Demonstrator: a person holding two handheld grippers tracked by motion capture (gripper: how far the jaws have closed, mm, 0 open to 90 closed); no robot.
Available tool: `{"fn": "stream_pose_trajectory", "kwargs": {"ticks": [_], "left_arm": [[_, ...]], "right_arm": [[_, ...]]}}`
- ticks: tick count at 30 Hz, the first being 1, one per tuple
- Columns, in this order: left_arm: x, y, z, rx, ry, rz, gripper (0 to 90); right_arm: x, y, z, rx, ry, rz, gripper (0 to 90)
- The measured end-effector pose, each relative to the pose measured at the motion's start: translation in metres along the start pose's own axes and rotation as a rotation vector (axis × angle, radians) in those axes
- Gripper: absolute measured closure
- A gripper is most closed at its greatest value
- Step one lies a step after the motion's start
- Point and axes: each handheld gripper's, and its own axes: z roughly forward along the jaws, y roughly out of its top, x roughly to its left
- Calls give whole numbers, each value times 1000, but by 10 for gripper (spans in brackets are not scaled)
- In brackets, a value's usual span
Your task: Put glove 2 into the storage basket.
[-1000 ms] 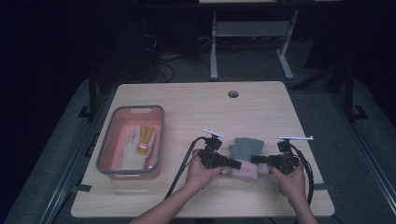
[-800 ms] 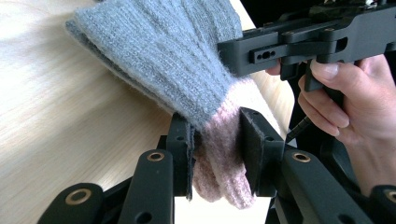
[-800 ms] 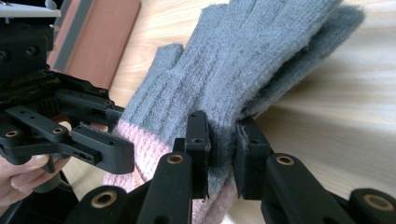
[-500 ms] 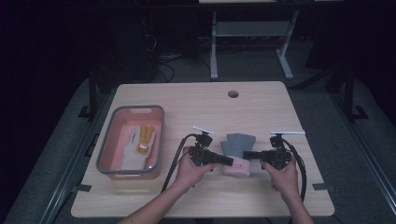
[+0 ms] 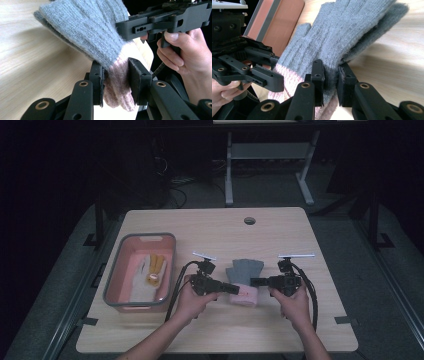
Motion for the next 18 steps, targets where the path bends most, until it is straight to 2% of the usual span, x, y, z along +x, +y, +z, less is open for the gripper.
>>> {"fn": "stream_pose_trajectory", "kwargs": {"ticks": [14, 18], "left_arm": [[2, -1, -18, -19, 9, -3, 673], [3, -1, -21, -17, 11, 8, 673]], "right_arm": [[15, 10, 9, 13, 12, -23, 776], [17, 10, 12, 18, 21, -21, 776]]}}
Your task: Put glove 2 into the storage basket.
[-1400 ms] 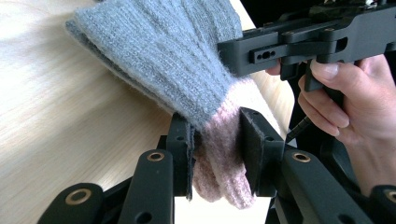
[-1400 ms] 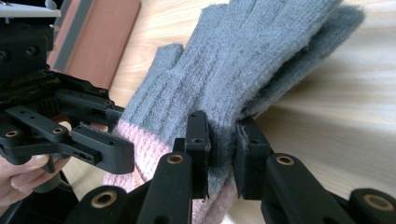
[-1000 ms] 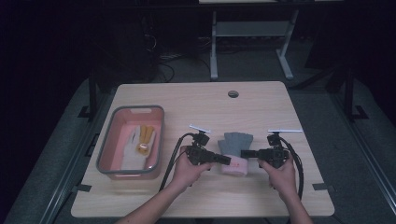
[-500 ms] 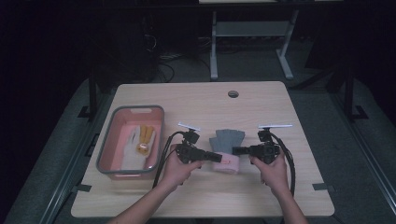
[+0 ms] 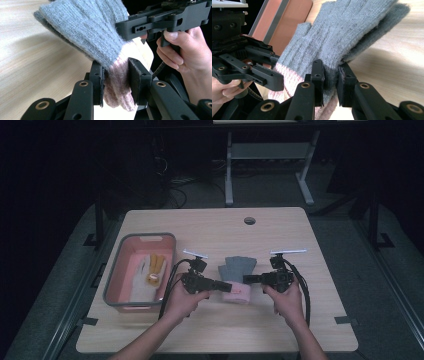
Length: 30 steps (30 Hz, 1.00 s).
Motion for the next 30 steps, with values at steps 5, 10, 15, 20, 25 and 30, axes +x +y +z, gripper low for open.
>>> {"fn": "stream_pose_trajectory", "kwargs": {"ticks": [5, 10, 15, 20, 25, 30], "left_arm": [[1, 0, -6, -5, 2, -1, 674], [0, 2, -13, -13, 5, -7, 674], [0, 3, -19, -17, 11, 3, 675], [0, 4, -28, -27, 15, -6, 675], [2, 5, -36, -33, 22, -6, 675], [4, 6, -44, -44, 24, -6, 675]], "right_arm": [[4, 3, 3, 6, -6, -10, 776], [11, 9, 4, 11, -6, -31, 776], [17, 13, 7, 17, -4, -42, 776], [23, 19, 9, 22, 0, -53, 777], [29, 24, 13, 35, 4, -66, 777], [35, 31, 18, 41, 7, -76, 776]]}}
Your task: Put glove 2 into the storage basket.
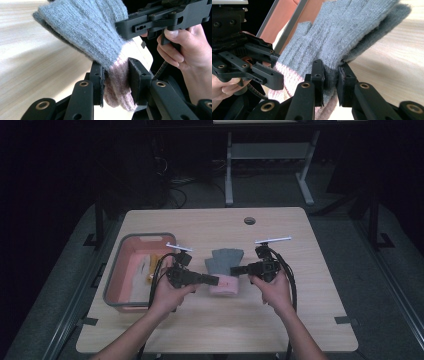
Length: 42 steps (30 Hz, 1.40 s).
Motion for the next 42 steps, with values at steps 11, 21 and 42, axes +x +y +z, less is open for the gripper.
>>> {"fn": "stream_pose_trajectory", "kwargs": {"ticks": [11, 21, 42], "left_arm": [[3, 4, -20, -24, 10, -5, 676], [9, 3, -39, -36, 24, -8, 677], [22, -2, -82, -88, 55, -42, 677]], "right_arm": [[14, 15, 8, 8, 9, -26, 777], [26, 26, 22, 28, 23, -43, 776], [56, 50, 54, 67, 49, -93, 776]]}}
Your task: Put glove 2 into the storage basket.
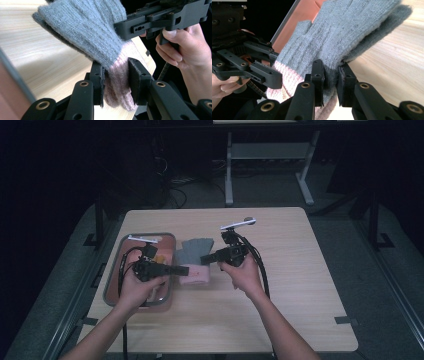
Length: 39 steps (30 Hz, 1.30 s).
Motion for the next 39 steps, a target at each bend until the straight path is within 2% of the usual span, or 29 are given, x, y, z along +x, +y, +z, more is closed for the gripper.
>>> {"fn": "stream_pose_trajectory", "kwargs": {"ticks": [11, 19, 26, 38, 39], "left_arm": [[9, -3, -21, -36, 10, -13, 678], [17, -3, -37, -42, 16, -11, 679], [18, 0, -48, -53, 22, -24, 681], [23, 2, -68, -63, 52, -17, 685], [23, 2, -69, -67, 56, -27, 685]], "right_arm": [[13, 12, 16, 2, 20, -15, 777], [22, 21, 27, 8, 43, -31, 776], [26, 28, 34, -2, 77, -25, 776], [37, 39, 46, -3, 101, -34, 776], [38, 40, 48, -2, 102, -37, 776]]}}
